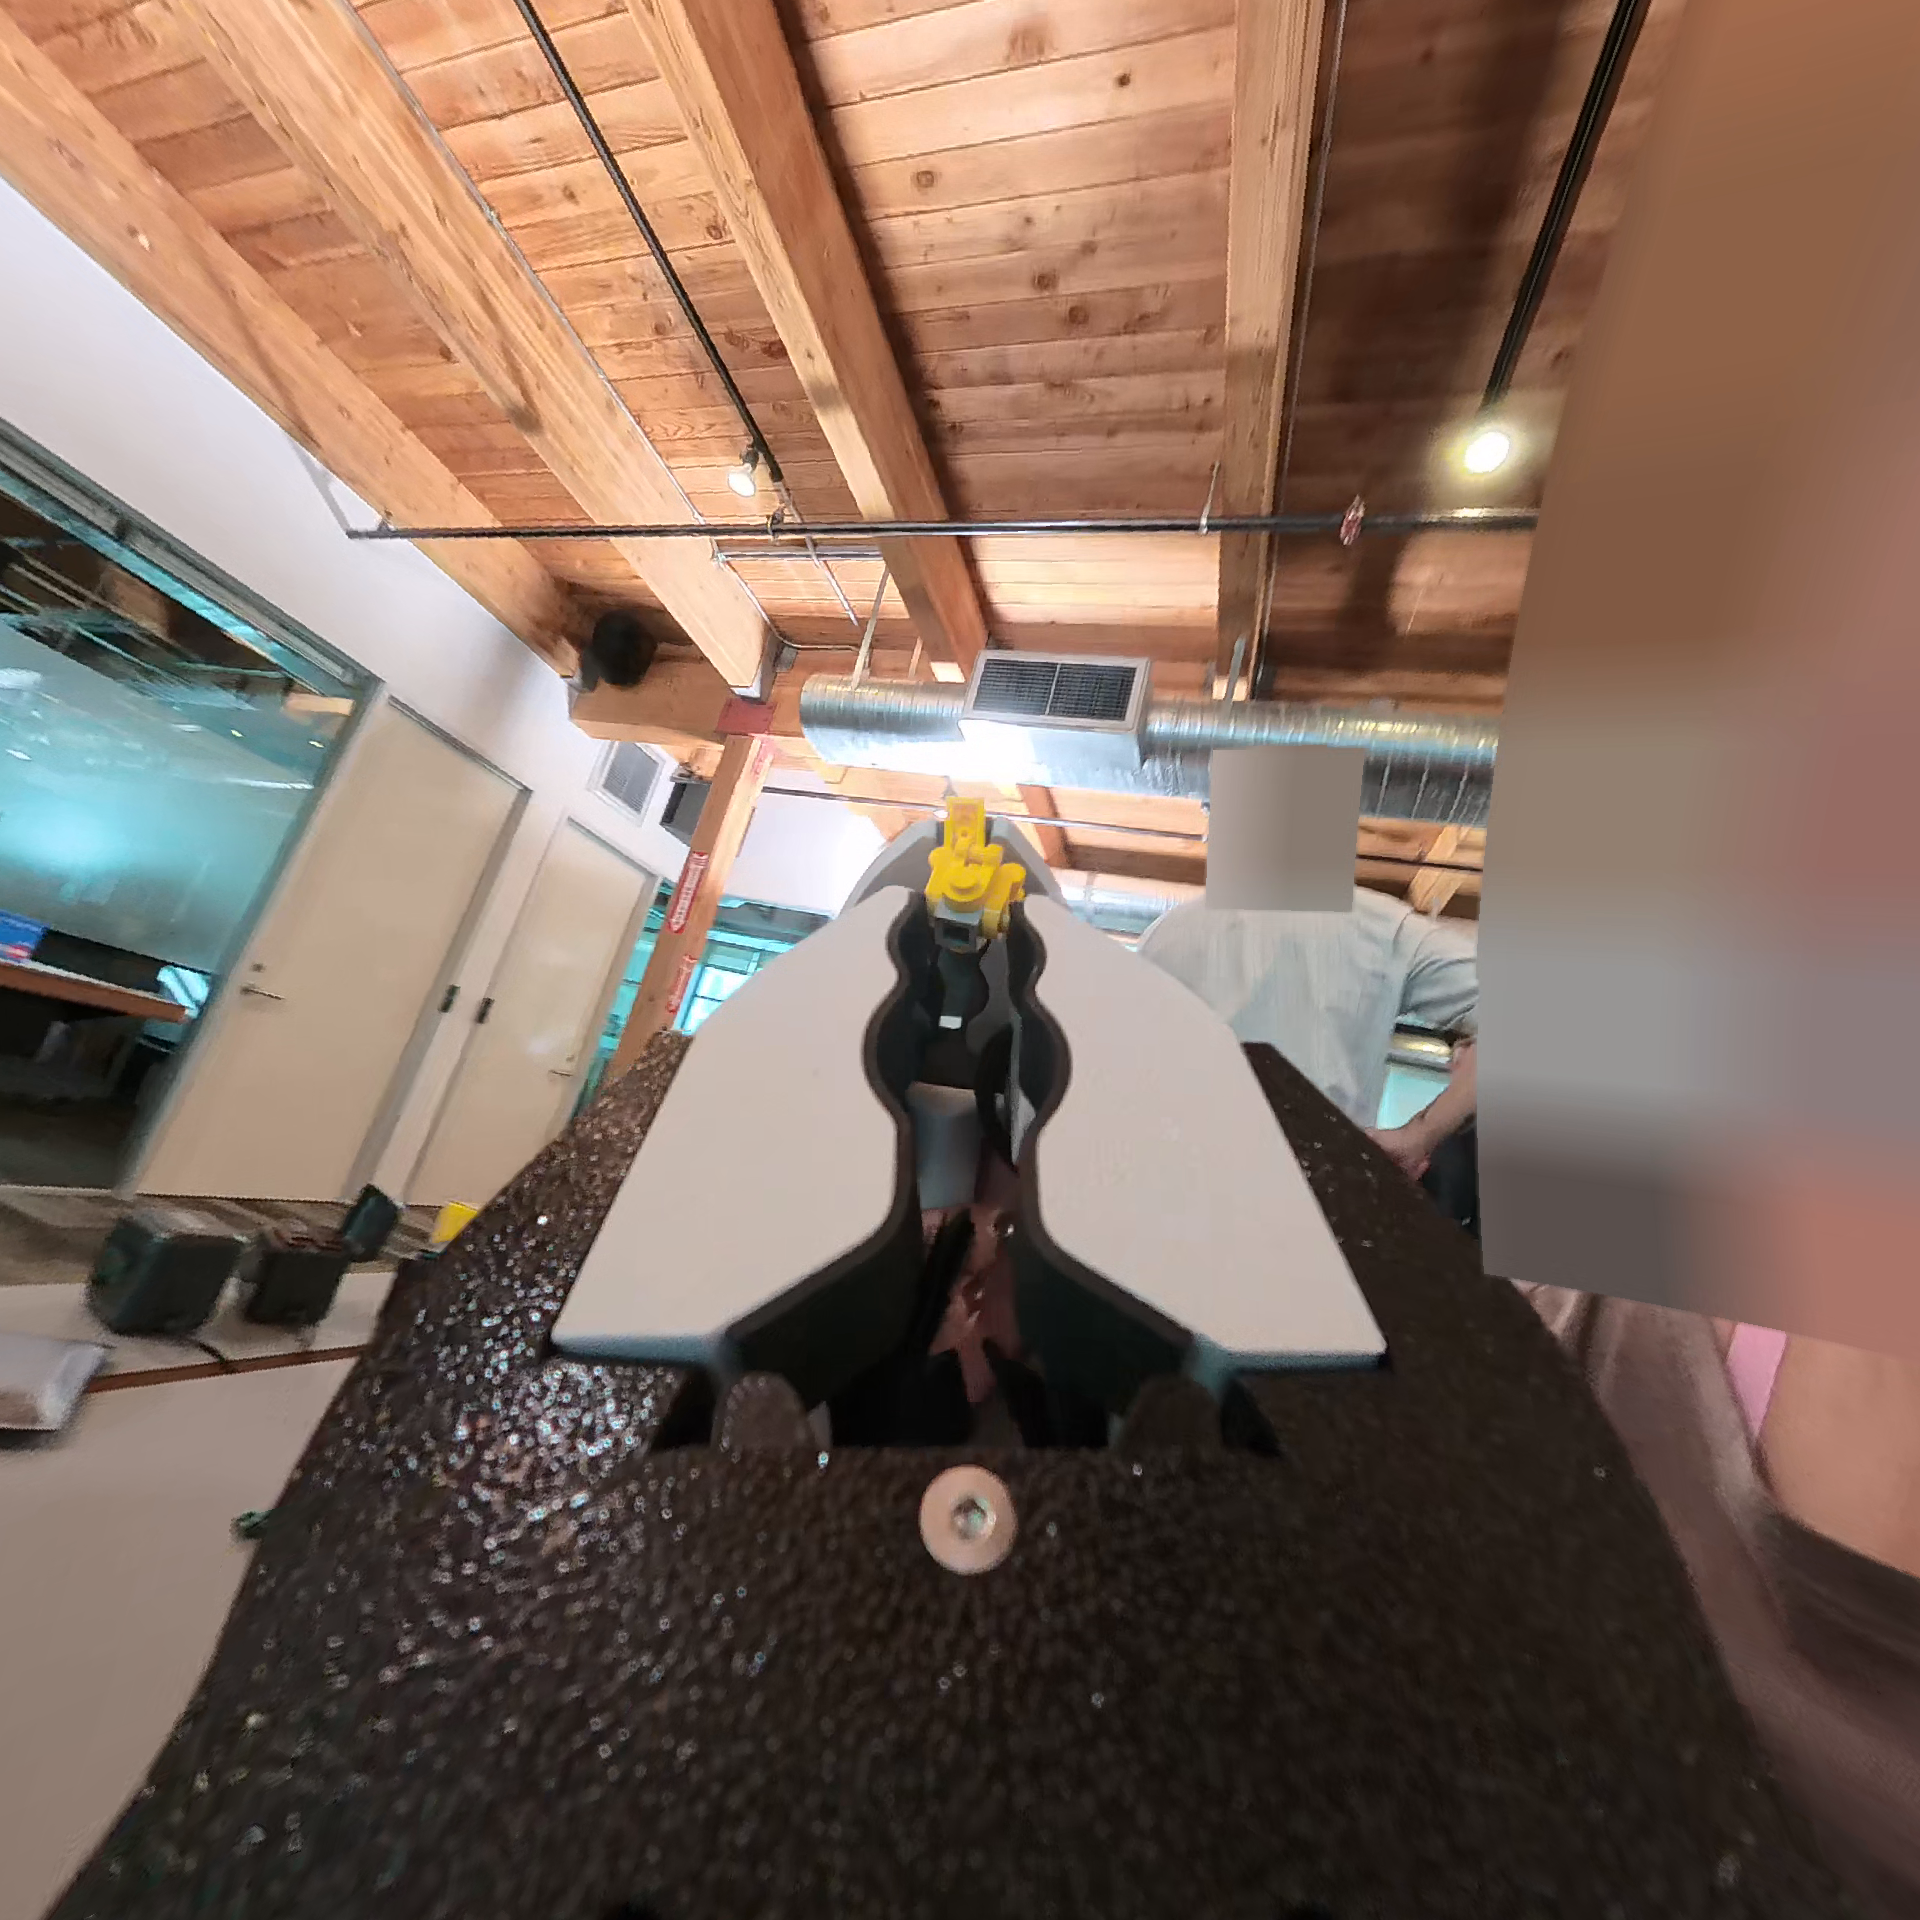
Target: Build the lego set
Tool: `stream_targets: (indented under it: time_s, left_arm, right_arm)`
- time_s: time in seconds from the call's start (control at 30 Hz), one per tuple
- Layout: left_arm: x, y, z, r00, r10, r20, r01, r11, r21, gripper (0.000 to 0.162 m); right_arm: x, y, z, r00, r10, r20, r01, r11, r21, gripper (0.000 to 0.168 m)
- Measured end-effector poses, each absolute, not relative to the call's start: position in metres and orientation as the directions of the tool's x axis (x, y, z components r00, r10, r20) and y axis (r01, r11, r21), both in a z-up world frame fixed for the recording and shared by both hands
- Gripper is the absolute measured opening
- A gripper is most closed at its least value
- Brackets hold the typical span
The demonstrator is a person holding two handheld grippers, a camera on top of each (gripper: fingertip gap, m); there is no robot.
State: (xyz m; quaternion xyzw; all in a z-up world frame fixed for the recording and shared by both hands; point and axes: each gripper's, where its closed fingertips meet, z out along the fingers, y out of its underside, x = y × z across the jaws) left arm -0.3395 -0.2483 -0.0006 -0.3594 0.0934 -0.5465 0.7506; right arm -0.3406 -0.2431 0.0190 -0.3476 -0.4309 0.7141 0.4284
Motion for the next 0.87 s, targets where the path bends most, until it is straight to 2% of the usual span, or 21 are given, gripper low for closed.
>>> stream_targets:
  time_s: [0.63, 0.87]
  left_arm:
    - [-0.3367, -0.2538, 0.0040, 0.332, -0.916, 0.226, 0.772, 0.126, -0.624, 0.015]
    - [-0.3376, -0.2561, 0.0060, 0.365, -0.908, 0.206, 0.780, 0.177, -0.601, 0.014]
  right_arm:
    - [-0.3396, -0.2471, 0.0245, -0.404, 0.903, -0.145, -0.345, -0.297, -0.891, 0.006]
    - [-0.3398, -0.2508, 0.0260, -0.375, 0.922, -0.095, -0.399, -0.253, -0.881, 0.005]
